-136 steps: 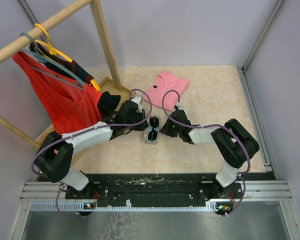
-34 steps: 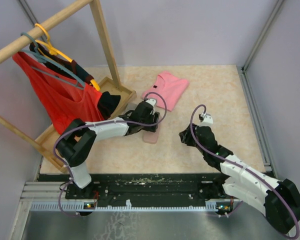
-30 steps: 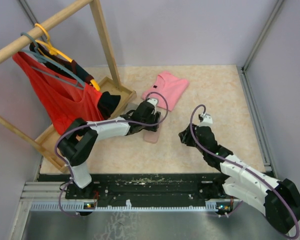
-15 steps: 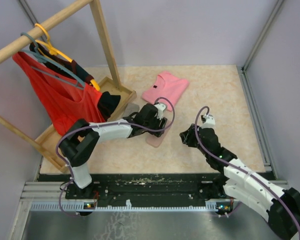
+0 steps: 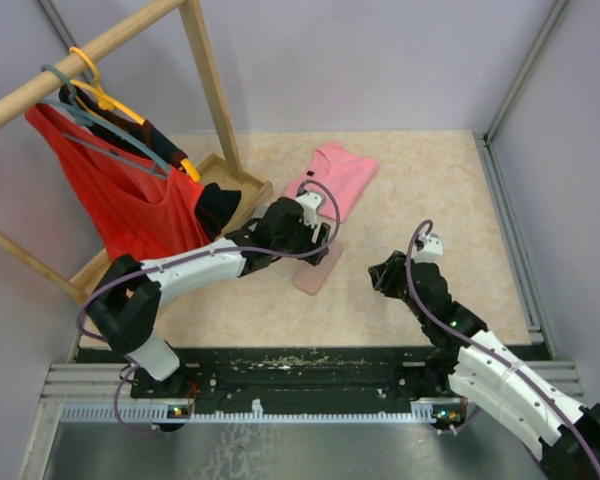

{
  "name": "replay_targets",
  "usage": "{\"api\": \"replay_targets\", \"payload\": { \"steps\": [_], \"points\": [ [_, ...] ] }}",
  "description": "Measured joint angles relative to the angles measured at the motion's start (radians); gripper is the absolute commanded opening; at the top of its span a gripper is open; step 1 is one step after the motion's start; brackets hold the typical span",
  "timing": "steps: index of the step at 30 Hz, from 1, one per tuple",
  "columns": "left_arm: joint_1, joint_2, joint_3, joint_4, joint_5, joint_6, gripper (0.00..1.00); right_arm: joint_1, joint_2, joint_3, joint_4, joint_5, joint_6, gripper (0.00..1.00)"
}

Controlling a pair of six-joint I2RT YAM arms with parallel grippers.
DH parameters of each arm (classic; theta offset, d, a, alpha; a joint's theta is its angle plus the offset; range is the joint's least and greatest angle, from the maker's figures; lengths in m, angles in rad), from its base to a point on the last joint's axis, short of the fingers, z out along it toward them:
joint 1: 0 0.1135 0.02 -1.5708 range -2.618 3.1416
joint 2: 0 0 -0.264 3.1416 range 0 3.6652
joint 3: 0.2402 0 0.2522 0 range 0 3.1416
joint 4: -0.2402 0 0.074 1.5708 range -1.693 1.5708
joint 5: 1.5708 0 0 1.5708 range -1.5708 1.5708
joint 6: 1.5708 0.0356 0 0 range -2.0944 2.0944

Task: Organize the sunglasses
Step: Adjust the sunglasses case at the center of the board, then reset both arms

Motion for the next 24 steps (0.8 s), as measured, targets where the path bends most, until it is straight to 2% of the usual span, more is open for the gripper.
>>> {"api": "replay_targets", "payload": {
  "steps": [4,9,16,24],
  "points": [
    [0.006,-0.082,-0.008,0.001,-0.026,-0.015,0.79,0.000,-0.033,0.004,-0.046,0.018,0.009,0.39],
    [0.014,-0.147,-0.065,-0.005,-0.088,-0.054,0.77,0.000,-0.001,0.022,-0.093,0.024,0.037,0.39],
    [0.041,-0.169,-0.183,-0.049,-0.212,-0.138,0.81,0.000,0.201,0.060,-0.072,-0.016,0.050,0.38],
    [0.180,-0.185,-0.219,-0.013,-0.302,-0.160,0.85,-0.003,0.446,0.115,0.041,-0.114,0.050,0.41]
  ]
}}
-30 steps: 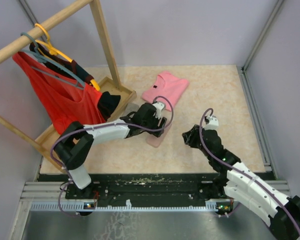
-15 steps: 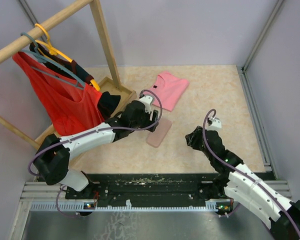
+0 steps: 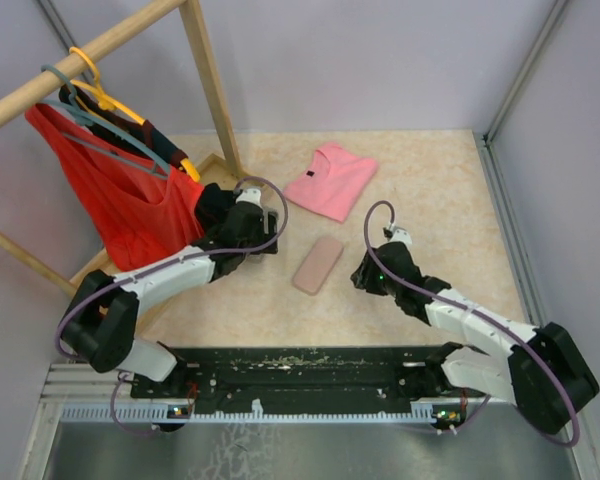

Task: Organize the sunglasses
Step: Reset both arms

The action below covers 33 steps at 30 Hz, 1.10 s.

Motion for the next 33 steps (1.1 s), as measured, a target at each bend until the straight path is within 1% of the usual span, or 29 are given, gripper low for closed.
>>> {"api": "replay_targets", "payload": {
  "steps": [4,8,10,12,14,16,18,21,27,30,33],
  "points": [
    [0.025,0.002,0.002,0.023,-0.022,0.006,0.86,-0.004,0.060,0.013,0.046,-0.039,0.000,0.41],
    [0.025,-0.029,-0.005,0.030,0.010,0.019,0.86,-0.004,0.027,0.013,0.038,-0.029,-0.014,0.43],
    [0.024,-0.110,-0.042,0.039,0.043,0.021,0.87,-0.005,-0.050,0.013,0.011,-0.005,-0.040,0.45],
    [0.023,-0.240,-0.097,0.055,0.080,0.021,0.88,-0.006,-0.172,0.013,-0.013,0.022,-0.080,0.48],
    [0.023,-0.366,-0.147,0.079,0.112,0.023,0.88,-0.006,-0.336,0.013,-0.023,0.046,-0.135,0.51],
    [0.023,-0.492,-0.192,0.103,0.139,0.023,0.89,-0.006,-0.488,0.018,-0.034,0.062,-0.187,0.57],
    [0.023,-0.587,-0.221,0.110,0.154,0.022,0.93,-0.006,-0.627,0.029,-0.053,0.077,-0.234,0.64],
    [0.022,-0.713,-0.264,0.106,0.155,0.020,1.00,-0.006,-0.783,0.058,-0.110,0.100,-0.288,0.70],
    [0.022,-0.961,-0.366,0.060,0.130,0.005,0.99,-0.006,-0.971,0.090,-0.265,0.162,-0.335,0.83],
    [0.022,-1.059,-0.409,0.026,0.103,-0.029,0.99,-0.006,-1.025,0.090,-0.305,0.181,-0.337,0.85],
    [0.022,-1.120,-0.441,-0.020,0.072,-0.066,1.00,-0.006,-1.035,0.090,-0.328,0.191,-0.338,0.86]
  ]
}}
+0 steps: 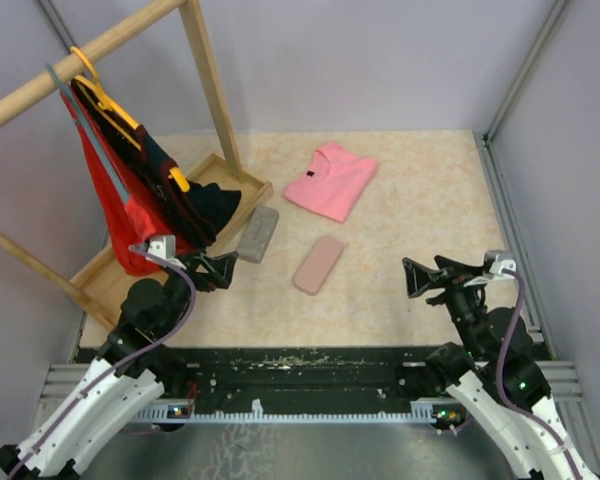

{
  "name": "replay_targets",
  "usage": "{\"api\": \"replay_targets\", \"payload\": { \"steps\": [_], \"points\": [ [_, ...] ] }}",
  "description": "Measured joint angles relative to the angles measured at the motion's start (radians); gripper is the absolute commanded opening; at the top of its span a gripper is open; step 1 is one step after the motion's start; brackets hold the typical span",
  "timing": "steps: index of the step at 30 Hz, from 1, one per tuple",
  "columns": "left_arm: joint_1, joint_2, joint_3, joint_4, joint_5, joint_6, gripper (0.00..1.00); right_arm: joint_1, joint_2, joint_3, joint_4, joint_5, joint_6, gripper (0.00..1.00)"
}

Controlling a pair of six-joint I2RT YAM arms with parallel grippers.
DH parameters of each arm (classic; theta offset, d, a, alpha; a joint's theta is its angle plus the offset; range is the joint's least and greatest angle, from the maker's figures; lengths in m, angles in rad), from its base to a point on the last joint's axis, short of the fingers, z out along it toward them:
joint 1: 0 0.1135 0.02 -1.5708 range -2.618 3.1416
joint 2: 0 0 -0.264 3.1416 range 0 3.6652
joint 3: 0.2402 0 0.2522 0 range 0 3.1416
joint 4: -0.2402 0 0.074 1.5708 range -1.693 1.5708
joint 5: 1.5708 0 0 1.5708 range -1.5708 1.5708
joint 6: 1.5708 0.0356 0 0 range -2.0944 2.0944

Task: Organize the sunglasses
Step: Reset both arms

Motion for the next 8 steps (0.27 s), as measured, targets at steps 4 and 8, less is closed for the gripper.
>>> {"api": "replay_targets", "payload": {
  "steps": [4,8],
  "points": [
    [0.000,-0.065,-0.037,-0.058,-0.031,-0.040,1.00,0.000,0.000,0.000,-0.021,0.003,-0.001,0.87],
    [0.000,-0.087,-0.057,-0.097,-0.064,-0.061,1.00,0.000,0.000,0.000,-0.026,0.003,-0.001,0.88]
  ]
}}
